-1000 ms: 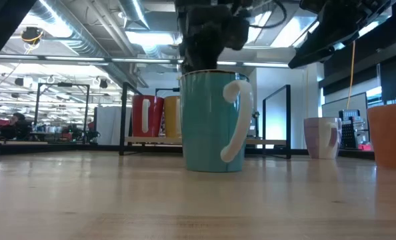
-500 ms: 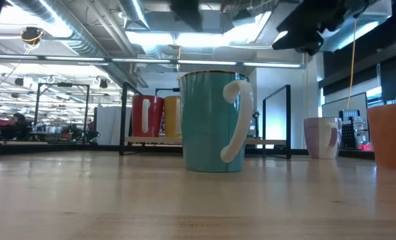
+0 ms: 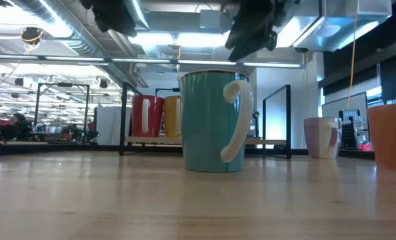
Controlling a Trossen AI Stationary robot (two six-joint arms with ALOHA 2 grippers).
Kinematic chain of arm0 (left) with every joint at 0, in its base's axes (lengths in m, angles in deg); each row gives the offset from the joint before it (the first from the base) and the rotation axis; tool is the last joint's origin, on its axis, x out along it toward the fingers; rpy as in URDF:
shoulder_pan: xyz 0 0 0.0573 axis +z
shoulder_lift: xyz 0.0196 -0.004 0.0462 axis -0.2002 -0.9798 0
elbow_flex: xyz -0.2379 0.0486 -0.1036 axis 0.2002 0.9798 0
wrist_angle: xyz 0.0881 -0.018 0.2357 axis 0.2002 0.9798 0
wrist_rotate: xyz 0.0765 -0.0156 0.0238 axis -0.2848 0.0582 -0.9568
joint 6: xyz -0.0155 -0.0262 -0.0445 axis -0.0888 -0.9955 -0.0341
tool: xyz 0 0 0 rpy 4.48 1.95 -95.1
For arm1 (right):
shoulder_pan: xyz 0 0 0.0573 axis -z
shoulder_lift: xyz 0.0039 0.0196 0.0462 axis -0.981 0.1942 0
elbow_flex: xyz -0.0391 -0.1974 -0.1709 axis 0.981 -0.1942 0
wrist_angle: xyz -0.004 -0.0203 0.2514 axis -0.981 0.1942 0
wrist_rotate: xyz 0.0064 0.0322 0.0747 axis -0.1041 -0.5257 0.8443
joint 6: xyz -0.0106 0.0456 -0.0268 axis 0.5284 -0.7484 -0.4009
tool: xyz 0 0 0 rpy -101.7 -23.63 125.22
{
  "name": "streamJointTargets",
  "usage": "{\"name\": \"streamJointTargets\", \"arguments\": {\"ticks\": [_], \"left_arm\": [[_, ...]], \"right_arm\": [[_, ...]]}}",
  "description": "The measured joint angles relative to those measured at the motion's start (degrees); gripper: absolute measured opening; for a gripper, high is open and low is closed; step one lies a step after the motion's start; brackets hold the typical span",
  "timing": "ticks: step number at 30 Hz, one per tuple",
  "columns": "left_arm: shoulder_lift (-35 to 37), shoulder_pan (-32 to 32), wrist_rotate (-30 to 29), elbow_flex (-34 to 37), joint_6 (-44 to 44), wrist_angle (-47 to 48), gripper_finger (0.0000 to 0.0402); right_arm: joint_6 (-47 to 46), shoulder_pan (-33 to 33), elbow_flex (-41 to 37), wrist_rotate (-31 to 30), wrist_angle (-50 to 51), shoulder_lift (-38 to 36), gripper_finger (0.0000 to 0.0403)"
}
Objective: Place coffee mugs
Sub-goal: Put the light blue mug on the shelf
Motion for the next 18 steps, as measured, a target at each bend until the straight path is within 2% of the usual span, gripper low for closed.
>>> {"name": "streamJointTargets", "arguments": {"ticks": [3,7,18], "left_arm": [[4.3,-0.4,-0.7,2.7,-1.4,-0.1,0.0126],[7.3,-0.7,-1.6,4.6,-2.0,-0.2,0.0126],[6.5,-0.7,-3.5,5.2,1.9,-0.3,0.0126]], "right_arm": [[-1.8,0.6,3.8,3.3,1.5,4.2,0.0198],[-5.4,1.4,5.7,3.3,2.4,8.6,0.0198],[-10.4,2.7,5.5,2.4,3.1,15.1,0.0196]]}}
